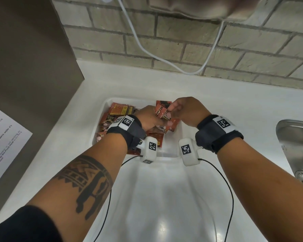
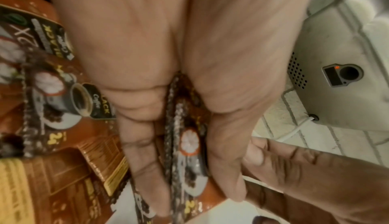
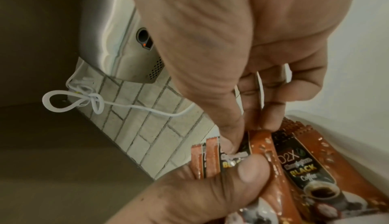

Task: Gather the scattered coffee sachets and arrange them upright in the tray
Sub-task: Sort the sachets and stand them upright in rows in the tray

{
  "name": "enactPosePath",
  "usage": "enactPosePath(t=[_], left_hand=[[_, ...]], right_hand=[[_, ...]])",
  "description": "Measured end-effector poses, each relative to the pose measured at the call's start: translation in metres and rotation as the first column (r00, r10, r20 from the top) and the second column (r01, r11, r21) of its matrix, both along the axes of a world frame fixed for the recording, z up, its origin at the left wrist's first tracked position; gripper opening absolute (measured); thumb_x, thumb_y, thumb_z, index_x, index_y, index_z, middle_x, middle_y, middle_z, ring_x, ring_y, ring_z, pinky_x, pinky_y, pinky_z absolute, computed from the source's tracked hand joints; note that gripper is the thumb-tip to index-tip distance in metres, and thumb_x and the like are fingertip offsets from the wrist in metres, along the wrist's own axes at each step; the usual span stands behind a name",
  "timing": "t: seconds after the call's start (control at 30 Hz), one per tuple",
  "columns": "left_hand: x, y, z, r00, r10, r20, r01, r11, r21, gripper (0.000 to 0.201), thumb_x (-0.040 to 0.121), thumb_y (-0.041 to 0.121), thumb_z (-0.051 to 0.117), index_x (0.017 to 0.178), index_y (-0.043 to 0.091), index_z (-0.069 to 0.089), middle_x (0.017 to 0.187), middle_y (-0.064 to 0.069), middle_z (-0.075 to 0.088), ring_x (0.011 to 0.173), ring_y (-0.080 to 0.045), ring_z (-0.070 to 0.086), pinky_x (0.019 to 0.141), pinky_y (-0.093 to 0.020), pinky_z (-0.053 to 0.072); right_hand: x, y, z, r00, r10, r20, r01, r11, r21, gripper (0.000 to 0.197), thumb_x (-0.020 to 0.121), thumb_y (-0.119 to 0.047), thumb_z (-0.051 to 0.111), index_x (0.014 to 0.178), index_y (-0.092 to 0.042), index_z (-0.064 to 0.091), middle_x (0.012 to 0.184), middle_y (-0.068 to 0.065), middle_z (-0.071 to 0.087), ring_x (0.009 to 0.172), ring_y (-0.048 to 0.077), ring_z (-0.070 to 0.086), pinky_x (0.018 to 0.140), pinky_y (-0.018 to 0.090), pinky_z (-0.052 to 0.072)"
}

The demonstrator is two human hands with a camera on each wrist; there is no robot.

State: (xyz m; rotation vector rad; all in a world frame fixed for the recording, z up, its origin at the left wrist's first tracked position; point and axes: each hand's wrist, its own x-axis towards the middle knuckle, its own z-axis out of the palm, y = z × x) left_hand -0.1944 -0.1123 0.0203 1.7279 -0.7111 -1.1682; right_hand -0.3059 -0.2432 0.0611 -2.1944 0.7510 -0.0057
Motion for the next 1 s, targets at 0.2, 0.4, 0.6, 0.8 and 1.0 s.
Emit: enactPosePath(t=[0.2, 0.4, 0.6, 0.8, 1.0], left_hand=[[0.000, 0.002, 0.001, 0.996, 0.067, 0.055, -0.065, 0.997, -0.039, 0.038, 0.079, 0.021, 0.085, 0.112, 0.006, 0.072, 0.104, -0.012, 0.076, 0.096, -0.024, 0.074, 0.082, -0.043, 0.062], [0.023, 0.004, 0.014, 0.916, -0.137, 0.378, -0.019, 0.924, 0.381, 0.061, 0.074, 0.061, 0.078, 0.097, 0.005, 0.070, 0.091, -0.011, 0.074, 0.090, -0.027, 0.071, 0.082, -0.038, 0.058], [0.008, -0.005, 0.015, 0.748, -0.535, 0.393, 0.231, 0.765, 0.601, 0.045, 0.083, 0.062, 0.069, 0.077, 0.018, 0.068, 0.093, -0.003, 0.074, 0.094, -0.022, 0.068, 0.095, -0.035, 0.050], [-0.010, -0.023, 0.002, 0.715, -0.593, 0.370, 0.314, 0.745, 0.588, 0.042, 0.091, 0.044, 0.065, 0.107, 0.006, 0.075, 0.089, -0.004, 0.071, 0.075, -0.016, 0.058, 0.066, -0.026, 0.045], [-0.009, -0.028, -0.005, 0.703, -0.599, 0.383, 0.273, 0.724, 0.633, 0.035, 0.089, 0.044, 0.065, 0.098, 0.012, 0.075, 0.082, -0.001, 0.066, 0.076, -0.017, 0.058, 0.067, -0.027, 0.045]], right_hand=[[0.002, -0.004, 0.002, 0.998, -0.041, -0.047, 0.038, 0.997, -0.061, 0.009, 0.086, -0.018, 0.073, 0.094, -0.019, 0.070, 0.087, -0.003, 0.068, 0.084, 0.016, 0.063, 0.072, 0.026, 0.048], [0.003, -0.012, -0.002, 0.990, -0.034, -0.136, -0.008, 0.955, -0.297, 0.006, 0.090, -0.017, 0.069, 0.088, -0.022, 0.070, 0.087, -0.009, 0.064, 0.084, 0.010, 0.058, 0.068, 0.018, 0.040], [0.007, -0.011, -0.018, 0.963, -0.001, -0.270, -0.105, 0.919, -0.381, 0.016, 0.092, -0.019, 0.063, 0.082, -0.029, 0.070, 0.086, -0.013, 0.061, 0.091, 0.012, 0.059, 0.078, 0.023, 0.041], [0.012, -0.004, -0.020, 0.942, 0.014, -0.335, -0.162, 0.894, -0.419, 0.016, 0.091, -0.025, 0.063, 0.097, -0.020, 0.077, 0.103, -0.003, 0.071, 0.097, 0.020, 0.066, 0.090, 0.033, 0.054], [0.012, -0.005, -0.020, 0.961, -0.010, -0.276, -0.097, 0.924, -0.371, 0.028, 0.083, -0.010, 0.066, 0.067, -0.033, 0.065, 0.089, -0.011, 0.069, 0.086, 0.014, 0.063, 0.080, 0.027, 0.053]])
